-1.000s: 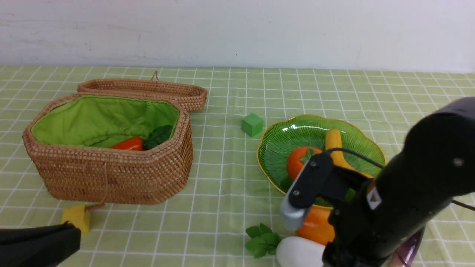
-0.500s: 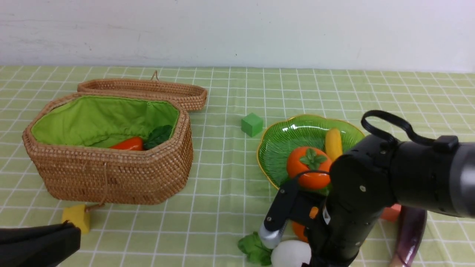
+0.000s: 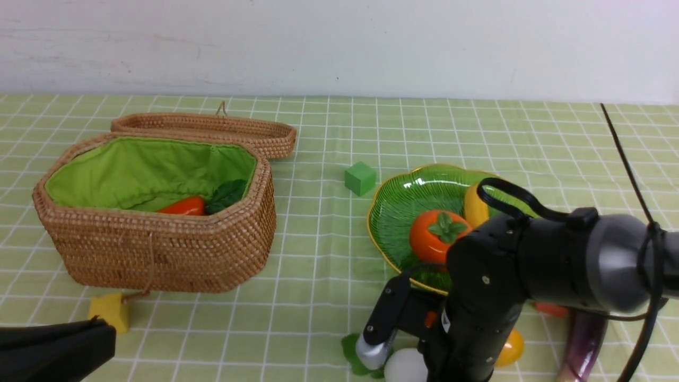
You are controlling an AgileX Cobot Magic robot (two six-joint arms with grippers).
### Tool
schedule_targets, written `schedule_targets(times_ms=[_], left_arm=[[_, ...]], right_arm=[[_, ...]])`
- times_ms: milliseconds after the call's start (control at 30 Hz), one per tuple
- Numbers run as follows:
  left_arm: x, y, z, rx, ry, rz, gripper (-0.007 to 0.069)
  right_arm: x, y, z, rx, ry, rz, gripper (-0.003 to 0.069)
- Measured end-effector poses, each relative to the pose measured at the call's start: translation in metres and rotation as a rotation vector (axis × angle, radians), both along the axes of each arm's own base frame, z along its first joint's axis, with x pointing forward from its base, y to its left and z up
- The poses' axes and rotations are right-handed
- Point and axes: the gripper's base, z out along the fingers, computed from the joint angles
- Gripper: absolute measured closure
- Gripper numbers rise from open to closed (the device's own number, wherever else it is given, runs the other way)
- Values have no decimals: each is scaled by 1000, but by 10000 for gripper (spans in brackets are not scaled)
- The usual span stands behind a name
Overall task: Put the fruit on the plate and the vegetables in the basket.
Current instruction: Take a daikon with your right arm and place it on the basket on the left.
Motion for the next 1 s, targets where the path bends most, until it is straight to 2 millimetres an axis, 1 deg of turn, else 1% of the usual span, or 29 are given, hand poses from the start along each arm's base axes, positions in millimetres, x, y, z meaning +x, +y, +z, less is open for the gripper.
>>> schedule_targets(times_ms=[100, 167, 200, 267, 300, 333, 400, 433, 467, 500, 533, 567, 600, 633, 667, 700, 733, 767, 800, 833, 867, 900, 933, 967, 1000], left_arm=[[0, 0, 1, -4, -9, 4, 638], [0, 1, 5, 9, -29, 9, 638], [0, 1, 5, 10, -31, 10, 638], [0, 4, 11, 38, -71, 23, 638], [0, 5, 13, 47, -84, 29, 638], [0, 5, 14, 49, -87, 30, 638], [1, 8, 20, 91, -138, 51, 638], [1, 9, 21, 96, -142, 53, 638], [1, 11, 26, 130, -185, 72, 638], [1, 12, 27, 135, -190, 75, 638], [2, 14, 30, 165, -218, 95, 638], [2, 17, 33, 176, -237, 118, 638], [3, 18, 35, 177, -248, 139, 638], [3, 19, 35, 169, -249, 146, 638], [5, 21, 37, 165, -264, 179, 638], [5, 22, 38, 155, -265, 195, 638], [6, 24, 40, 146, -277, 220, 638], [6, 24, 40, 143, -278, 224, 638], [7, 26, 42, 112, -292, 257, 638], [8, 26, 43, 108, -294, 261, 638], [8, 27, 44, 76, -289, 281, 638], [8, 28, 45, 72, -291, 288, 638], [8, 29, 46, 44, -284, 306, 638], [9, 29, 46, 31, -279, 316, 638], [9, 30, 46, 24, -273, 325, 638]], right_arm=[[-2, 2, 2, 12, 13, -9, 127], [-11, 9, 8, 38, 65, -20, 127], [-12, 10, 9, 40, 67, -19, 127], [-18, 22, 34, 84, 63, 11, 127], [-20, 26, 43, 99, 53, 21, 127], [-19, 28, 48, 111, 45, 22, 127], [-19, 45, 91, 204, -43, 54, 127], [-17, 47, 97, 221, -61, 57, 127], [-11, 59, 125, 301, -140, 79, 127], [-11, 59, 125, 303, -143, 79, 127], [-1, 70, 152, 385, -247, 118, 127], [9, 80, 169, 443, -329, 143, 127], [16, 87, 180, 487, -388, 155, 127], [19, 89, 186, 504, -411, 161, 127], [33, 104, 201, 575, -498, 172, 127], [42, 113, 202, 597, -526, 175, 127], [52, 124, 209, 642, -575, 175, 127], [53, 125, 205, 638, -571, 174, 127], [70, 142, 207, 684, -630, 175, 127], [72, 144, 203, 680, -626, 173, 127], [83, 155, 202, 702, -664, 174, 127], [88, 159, 199, 710, -679, 172, 127], [99, 169, 188, 715, -702, 168, 127], [107, 176, 184, 727, -739, 167, 127], [113, 181, 175, 728, -750, 165, 127]])
